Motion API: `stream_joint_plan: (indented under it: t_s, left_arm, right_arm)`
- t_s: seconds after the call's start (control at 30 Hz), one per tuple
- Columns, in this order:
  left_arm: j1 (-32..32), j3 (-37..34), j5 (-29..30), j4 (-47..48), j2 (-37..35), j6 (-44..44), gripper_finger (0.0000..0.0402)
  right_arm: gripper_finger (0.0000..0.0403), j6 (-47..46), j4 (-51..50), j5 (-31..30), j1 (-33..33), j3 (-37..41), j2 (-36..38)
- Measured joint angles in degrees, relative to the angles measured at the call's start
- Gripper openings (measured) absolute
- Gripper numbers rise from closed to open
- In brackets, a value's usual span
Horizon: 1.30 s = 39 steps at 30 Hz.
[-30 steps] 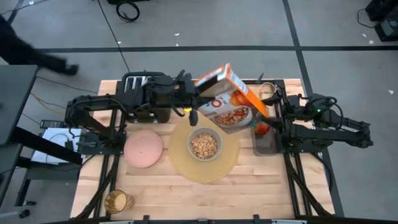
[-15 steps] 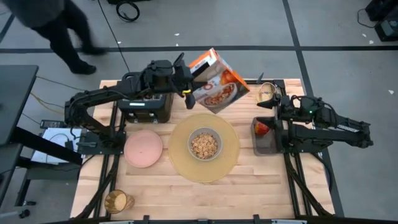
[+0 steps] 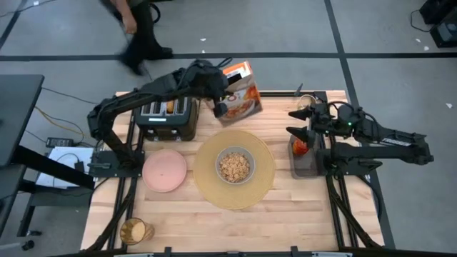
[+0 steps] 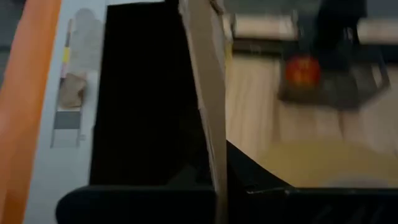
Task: Arrange a breakfast setting
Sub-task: Pour the cereal from the cereal box into the gray bowl
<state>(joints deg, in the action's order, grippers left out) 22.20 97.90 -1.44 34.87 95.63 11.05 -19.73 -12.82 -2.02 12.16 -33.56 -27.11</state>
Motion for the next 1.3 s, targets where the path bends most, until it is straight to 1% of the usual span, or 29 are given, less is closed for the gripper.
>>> stream_joint_plan:
  t_s: [0.1,0.2,0.33,0.5,0.6,0.77,1.0,1.07,1.13,1.3]
  left_arm:
    - [0.85,7.19,-1.96,10.00,3.84,3.04,0.0004]
    - [1.71,10.32,-4.17,14.08,6.85,5.55,0.0004]
    - [2.32,10.31,-1.07,13.94,9.20,9.42,0.0004]
    - [3.62,10.31,0.51,13.48,10.57,11.61,0.0004]
    - [4.30,10.31,0.62,13.29,11.15,11.34,0.0005]
    - [4.70,10.31,0.64,11.33,12.19,10.45,0.0025]
    - [4.15,10.44,1.33,9.15,14.04,10.33,0.0016]
    - [4.06,10.43,1.98,8.65,14.07,9.94,0.0024]
    - [4.00,10.31,2.32,8.32,13.76,9.77,0.0039]
    - [4.02,10.30,2.39,6.19,12.46,9.10,0.0099]
  right_arm:
    - [0.0393,0.27,0.36,0.02,0.00,-3.10,-4.39]
    - [0.0393,0.77,0.48,-0.02,0.00,-5.89,-8.21]
    - [0.0390,1.75,0.40,-1.21,0.00,-8.85,-12.19]
    - [0.0390,1.82,0.75,-1.38,0.00,-11.28,-15.61]
    - [0.0390,1.88,1.29,-1.39,0.02,-12.18,-17.12]
    - [0.0390,2.05,4.51,-1.46,0.10,-12.33,-19.57]
    - [0.0390,1.77,7.93,-1.15,0.76,-12.41,-21.93]
    - [0.0390,1.75,8.04,-1.11,0.76,-12.41,-22.08]
    - [0.0392,1.84,8.09,-1.09,0.77,-12.41,-22.06]
    - [0.0394,3.23,7.84,-0.67,0.79,-12.41,-22.06]
